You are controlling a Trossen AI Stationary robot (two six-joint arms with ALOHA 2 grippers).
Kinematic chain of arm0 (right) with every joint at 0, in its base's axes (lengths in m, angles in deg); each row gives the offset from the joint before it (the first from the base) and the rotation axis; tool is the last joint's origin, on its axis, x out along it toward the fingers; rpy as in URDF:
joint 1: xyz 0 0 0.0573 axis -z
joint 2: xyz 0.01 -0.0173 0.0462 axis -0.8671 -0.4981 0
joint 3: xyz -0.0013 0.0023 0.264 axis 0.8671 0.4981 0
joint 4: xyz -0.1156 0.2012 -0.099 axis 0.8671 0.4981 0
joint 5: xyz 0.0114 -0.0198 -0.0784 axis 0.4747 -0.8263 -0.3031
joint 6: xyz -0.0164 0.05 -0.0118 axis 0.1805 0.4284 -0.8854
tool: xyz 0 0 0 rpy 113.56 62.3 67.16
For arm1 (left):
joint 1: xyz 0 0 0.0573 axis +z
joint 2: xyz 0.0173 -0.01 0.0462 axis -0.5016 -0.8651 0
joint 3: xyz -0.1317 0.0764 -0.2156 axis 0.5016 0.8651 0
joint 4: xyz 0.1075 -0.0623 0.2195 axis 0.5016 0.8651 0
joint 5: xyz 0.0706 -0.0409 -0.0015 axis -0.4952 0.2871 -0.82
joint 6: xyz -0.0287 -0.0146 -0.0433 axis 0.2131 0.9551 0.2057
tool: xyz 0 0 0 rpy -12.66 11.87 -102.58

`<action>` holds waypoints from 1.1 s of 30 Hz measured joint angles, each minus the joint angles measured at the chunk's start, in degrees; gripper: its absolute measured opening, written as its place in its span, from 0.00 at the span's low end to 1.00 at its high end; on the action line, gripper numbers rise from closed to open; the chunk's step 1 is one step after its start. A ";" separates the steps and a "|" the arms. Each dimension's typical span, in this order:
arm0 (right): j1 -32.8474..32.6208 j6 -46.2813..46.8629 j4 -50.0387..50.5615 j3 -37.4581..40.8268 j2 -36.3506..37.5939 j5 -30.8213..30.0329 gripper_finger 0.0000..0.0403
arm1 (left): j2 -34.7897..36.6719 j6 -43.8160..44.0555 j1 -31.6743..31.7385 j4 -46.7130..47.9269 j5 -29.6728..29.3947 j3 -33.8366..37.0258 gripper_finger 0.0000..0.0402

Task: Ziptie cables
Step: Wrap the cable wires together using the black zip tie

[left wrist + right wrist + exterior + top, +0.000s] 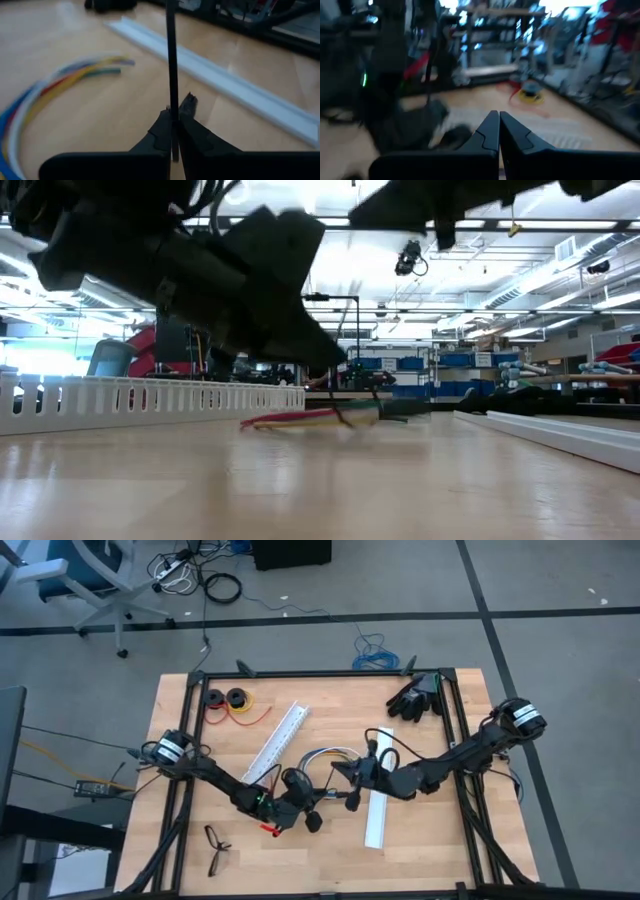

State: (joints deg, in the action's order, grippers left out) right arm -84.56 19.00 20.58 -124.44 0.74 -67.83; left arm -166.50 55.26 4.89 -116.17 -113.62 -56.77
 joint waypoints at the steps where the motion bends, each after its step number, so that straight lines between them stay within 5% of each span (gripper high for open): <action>1: -0.52 -1.59 -0.47 -0.02 0.29 -1.52 0.00 | -0.51 0.38 0.00 -0.21 0.02 0.02 0.06; 6: -1.87 -2.58 -0.61 -0.02 1.78 -1.60 0.00 | -1.94 1.62 0.02 -1.90 0.46 0.00 0.06; 15: -3.47 17.25 21.90 0.00 3.70 3.36 0.00 | -1.94 1.43 0.02 -0.14 -0.54 0.00 0.06; 24: -2.08 23.71 35.94 0.00 3.01 19.20 0.01 | -1.94 1.43 0.02 -0.24 -0.59 0.00 0.06; 33: 1.76 19.01 35.60 0.02 -3.60 22.40 0.21 | -1.94 1.40 0.02 -0.25 -0.36 0.00 0.06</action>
State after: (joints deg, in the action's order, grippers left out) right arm -82.80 38.02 56.18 -124.42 -2.86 -45.43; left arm -168.44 56.66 4.91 -116.42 -113.98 -56.78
